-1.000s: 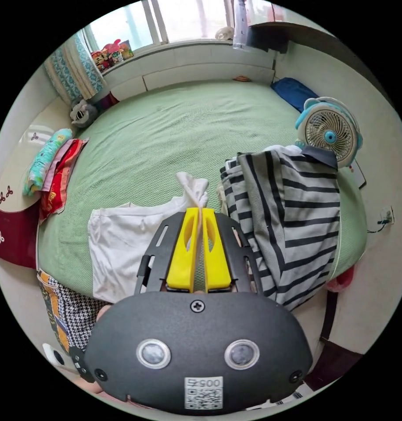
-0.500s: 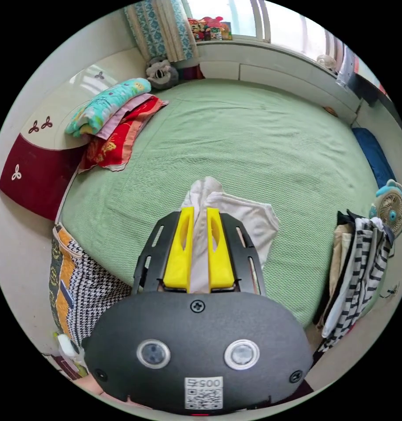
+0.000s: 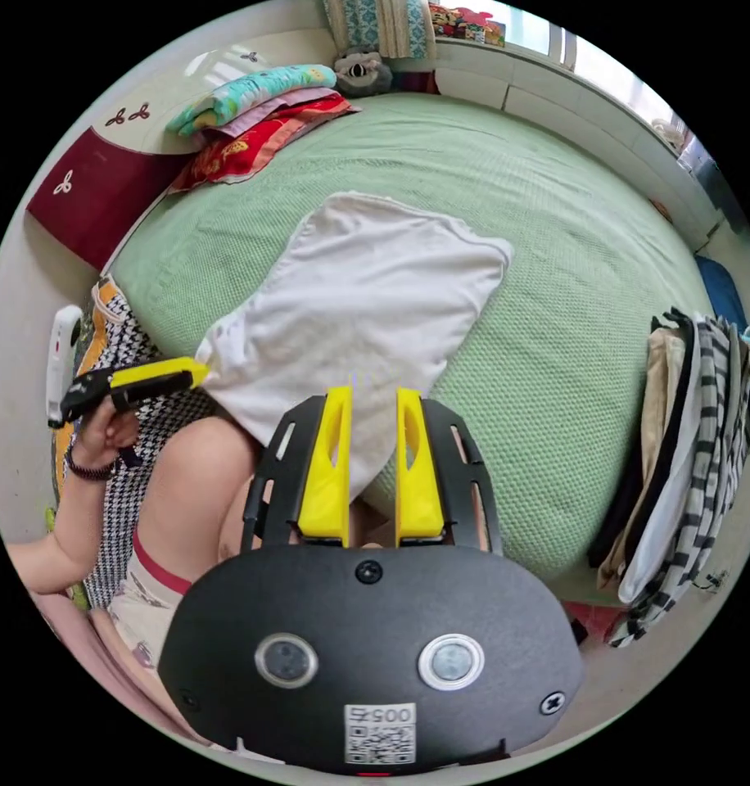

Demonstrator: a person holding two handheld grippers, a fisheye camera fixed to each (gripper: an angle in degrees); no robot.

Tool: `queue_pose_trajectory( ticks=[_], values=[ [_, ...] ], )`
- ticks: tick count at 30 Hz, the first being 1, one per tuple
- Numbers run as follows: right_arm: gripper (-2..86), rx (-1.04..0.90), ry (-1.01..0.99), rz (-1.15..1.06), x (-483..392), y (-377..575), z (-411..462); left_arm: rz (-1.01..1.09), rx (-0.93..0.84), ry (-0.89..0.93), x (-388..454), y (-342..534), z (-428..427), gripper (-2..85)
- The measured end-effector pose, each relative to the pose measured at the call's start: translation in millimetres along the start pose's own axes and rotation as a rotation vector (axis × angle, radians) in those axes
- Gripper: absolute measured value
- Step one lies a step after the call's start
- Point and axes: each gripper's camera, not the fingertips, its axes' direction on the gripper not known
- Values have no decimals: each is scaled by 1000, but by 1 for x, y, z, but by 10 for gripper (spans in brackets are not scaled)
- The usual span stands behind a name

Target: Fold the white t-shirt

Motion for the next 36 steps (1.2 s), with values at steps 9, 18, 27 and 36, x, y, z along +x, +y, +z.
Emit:
queue_pose_trajectory(
  ticks=[9,18,27,36],
  values=[
    [64,-137,-48,74,23,38,38,-173,3,-161,-46,33,-14,31],
    [120,23,3,66,44,30,-5,-36,47,-5,-27,33,2,131],
    [143,205,-67,280,102,-22,-14,17,-27,-61,-2,12,36,143],
    [125,161,-92,407,131,-69,23,58,-65,-184,21,4,42,126]
  ],
)
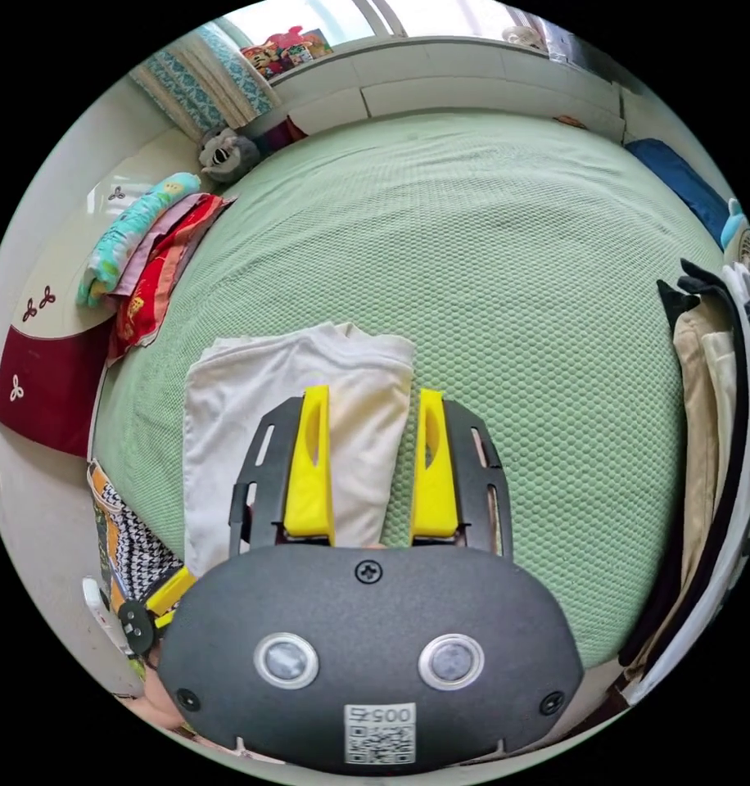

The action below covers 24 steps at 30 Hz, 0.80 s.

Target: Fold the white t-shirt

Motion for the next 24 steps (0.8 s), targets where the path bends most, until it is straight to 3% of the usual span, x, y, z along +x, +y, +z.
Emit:
queue_pose_trajectory(
  ticks=[4,14,24],
  values=[
    [78,16,99,-55,-29,14,6,28,16,-2,12,-3,-3,91],
    [12,124,74,-174,-99,28,-75,-11,77,160,-6,0,-43,58],
    [4,231,94,-362,-220,32,-133,-56,219,88,-44,19,-138,57]
  ],
)
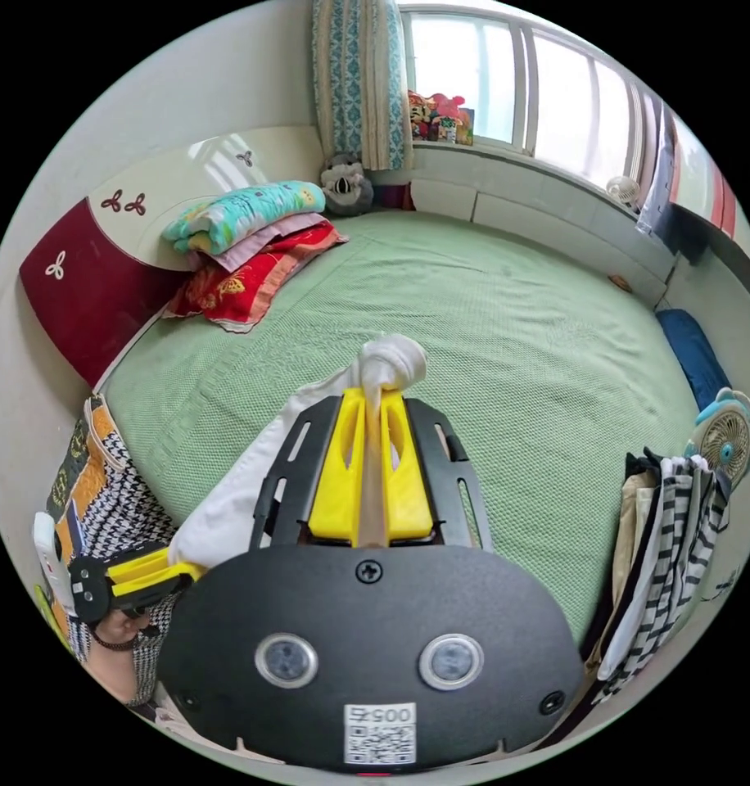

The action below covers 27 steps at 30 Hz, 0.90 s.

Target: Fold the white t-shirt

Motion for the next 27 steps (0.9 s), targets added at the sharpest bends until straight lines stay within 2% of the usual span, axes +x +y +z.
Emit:
queue_pose_trajectory(
  ticks=[10,14,16,20,27],
  values=[
    [22,87,-97,-126,-126,-89,-10,-40,98,-151,-75,-23,-107,58],
    [49,72,-109,-51,-153,-130,22,-1,77,-262,-101,-58,-102,59],
    [77,9,-51,-17,-156,-140,51,-11,25,-288,-128,-83,-64,61],
    [108,-176,-37,-24,-160,-100,119,-78,-152,-326,-170,-99,14,61],
    [130,-317,-243,-115,-187,27,155,-72,-156,-256,-177,-107,24,63]
  ],
)
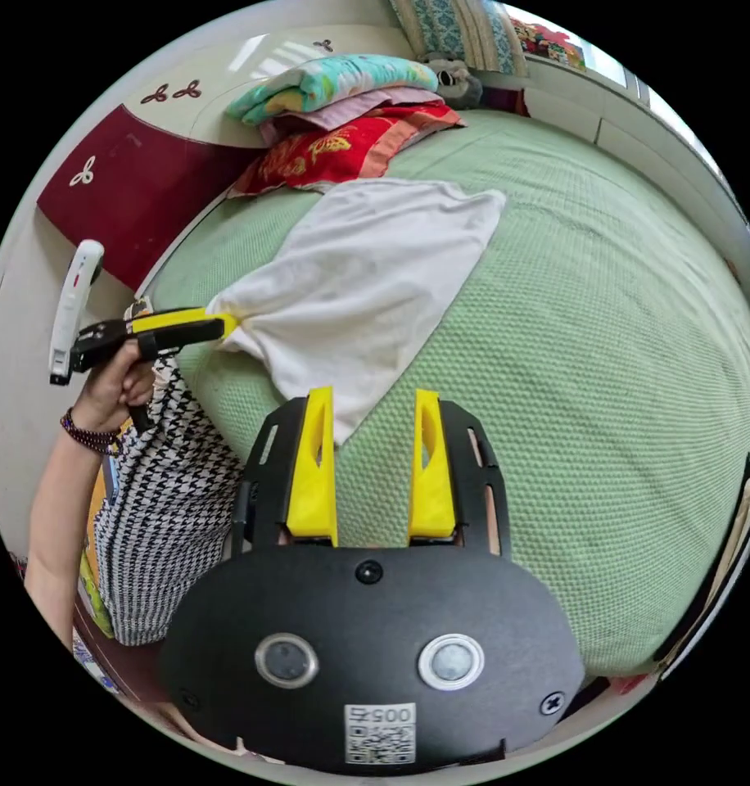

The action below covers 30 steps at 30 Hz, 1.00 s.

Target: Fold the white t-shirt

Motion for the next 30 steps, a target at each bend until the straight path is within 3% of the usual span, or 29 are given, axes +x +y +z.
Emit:
queue_pose_trajectory(
  ticks=[3,5,8,12,15,19,26,30],
  values=[
    [105,-49,-64,32,-16,6,26,37,-25,-12,9,-10,-4,63],
    [34,-69,44,30,-31,-2,39,51,-45,-17,15,-15,-7,63],
    [-6,-100,63,2,-40,-12,30,62,-52,-12,21,-19,-15,57],
    [-9,-80,113,-10,-37,-3,8,-13,-55,22,13,-8,-18,10],
    [-5,-106,108,10,-25,10,27,-48,-172,-88,14,4,15,0],
    [10,-100,19,37,-13,17,27,-116,-80,-34,24,18,-2,-4],
    [29,-28,107,-21,-20,37,-10,81,-10,-131,123,14,-19,-6],
    [35,-9,166,-10,-4,58,-34,154,-53,-335,178,19,22,-5]
  ],
)
